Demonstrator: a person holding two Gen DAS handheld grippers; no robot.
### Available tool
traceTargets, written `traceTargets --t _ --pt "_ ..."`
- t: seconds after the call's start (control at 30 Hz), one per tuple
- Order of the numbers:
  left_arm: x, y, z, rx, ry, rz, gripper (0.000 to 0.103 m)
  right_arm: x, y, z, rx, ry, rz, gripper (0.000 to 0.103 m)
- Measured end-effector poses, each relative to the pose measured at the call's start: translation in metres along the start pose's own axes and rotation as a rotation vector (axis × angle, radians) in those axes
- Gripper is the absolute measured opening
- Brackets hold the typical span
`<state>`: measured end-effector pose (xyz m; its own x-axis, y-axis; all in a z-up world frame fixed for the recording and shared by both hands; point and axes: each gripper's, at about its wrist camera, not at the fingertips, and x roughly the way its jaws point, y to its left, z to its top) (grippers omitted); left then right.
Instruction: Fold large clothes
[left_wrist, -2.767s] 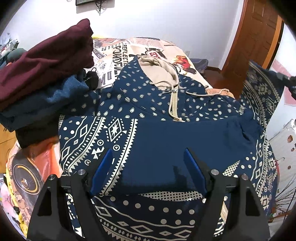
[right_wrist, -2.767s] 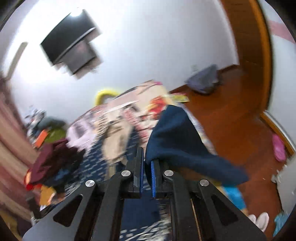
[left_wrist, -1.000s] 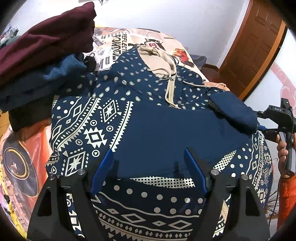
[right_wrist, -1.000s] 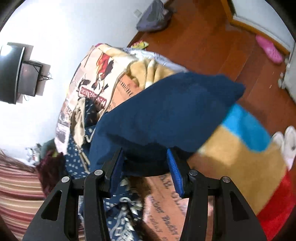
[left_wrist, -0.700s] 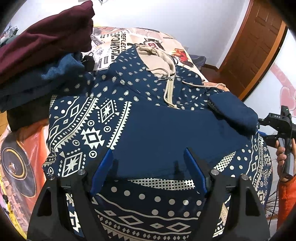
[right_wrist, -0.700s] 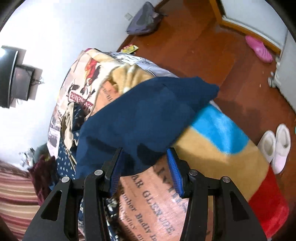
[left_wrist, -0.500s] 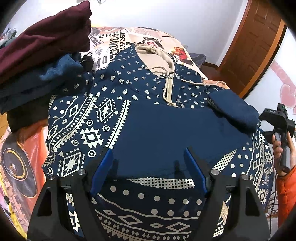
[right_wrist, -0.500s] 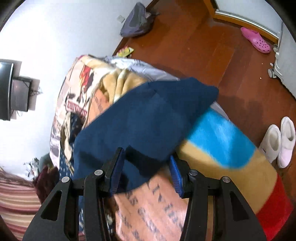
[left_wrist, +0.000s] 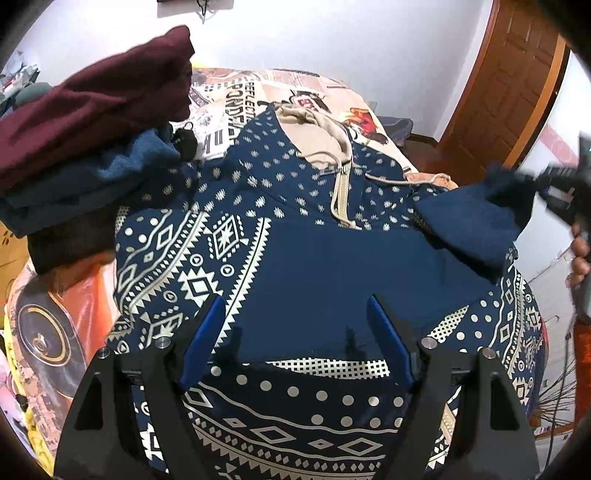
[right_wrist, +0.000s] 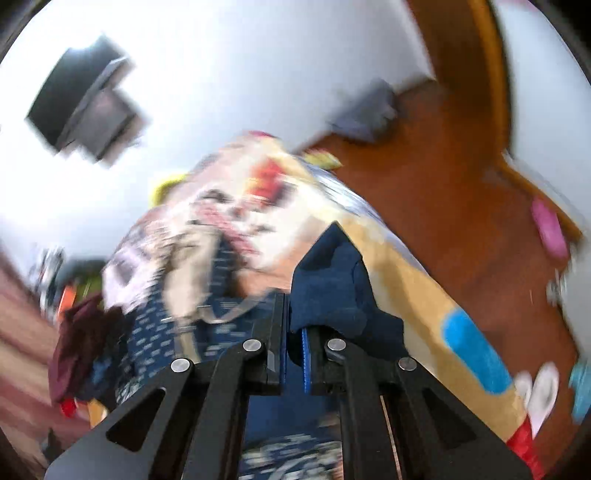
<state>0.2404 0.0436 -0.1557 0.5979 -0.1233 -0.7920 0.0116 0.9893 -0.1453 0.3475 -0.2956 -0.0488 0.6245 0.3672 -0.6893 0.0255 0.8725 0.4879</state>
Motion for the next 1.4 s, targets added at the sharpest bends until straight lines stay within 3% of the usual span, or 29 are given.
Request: traceTargets --t 0.17,0.33,0.53,0.67,0.8,0.9,1.0,1.07,1.13,1.23,1.4 --pt "-0.012 0.005 0.004 -0.008 -0.033 -0.004 0.078 -0.02 0.08 -0.004 -0.121 0.016 0.203 0.005" --pt "-0.029 0.017 0.001 -0.022 -0.068 0.0 0.078 0.007 0.141 -0.037 -0.173 0.18 0.359 0.005" --pt "-0.042 0.033 -0.008 -0.032 -0.079 0.016 0.078 0.075 0.181 -0.109 -0.285 0.396 0.31 0.005" --pt "-0.046 0.043 -0.015 -0.031 -0.076 0.029 0.078 0.116 0.184 -0.149 -0.322 0.544 0.256 0.006" --pt "-0.045 0.05 -0.022 -0.028 -0.056 0.04 0.078 0.122 0.188 -0.181 -0.399 0.627 0.22 0.006" --pt "-0.041 0.052 -0.024 -0.026 -0.04 0.041 0.078 0.114 0.194 -0.188 -0.468 0.644 0.184 0.008" --pt "-0.038 0.049 -0.023 -0.017 -0.03 0.035 0.078 0.102 0.193 -0.184 -0.513 0.655 0.174 0.016" --pt "-0.035 0.045 -0.022 -0.007 -0.025 0.029 0.078 0.087 0.186 -0.173 -0.517 0.606 0.168 0.023" --pt "-0.032 0.039 -0.02 0.009 -0.019 0.025 0.078 0.065 0.173 -0.156 -0.508 0.504 0.149 0.037" --pt "-0.025 0.025 -0.017 0.05 -0.003 0.028 0.078 0.04 0.154 -0.132 -0.499 0.382 0.125 0.043" --pt "-0.01 -0.004 -0.015 0.163 0.024 0.034 0.078 0.021 0.111 -0.096 -0.448 0.285 0.033 0.044"
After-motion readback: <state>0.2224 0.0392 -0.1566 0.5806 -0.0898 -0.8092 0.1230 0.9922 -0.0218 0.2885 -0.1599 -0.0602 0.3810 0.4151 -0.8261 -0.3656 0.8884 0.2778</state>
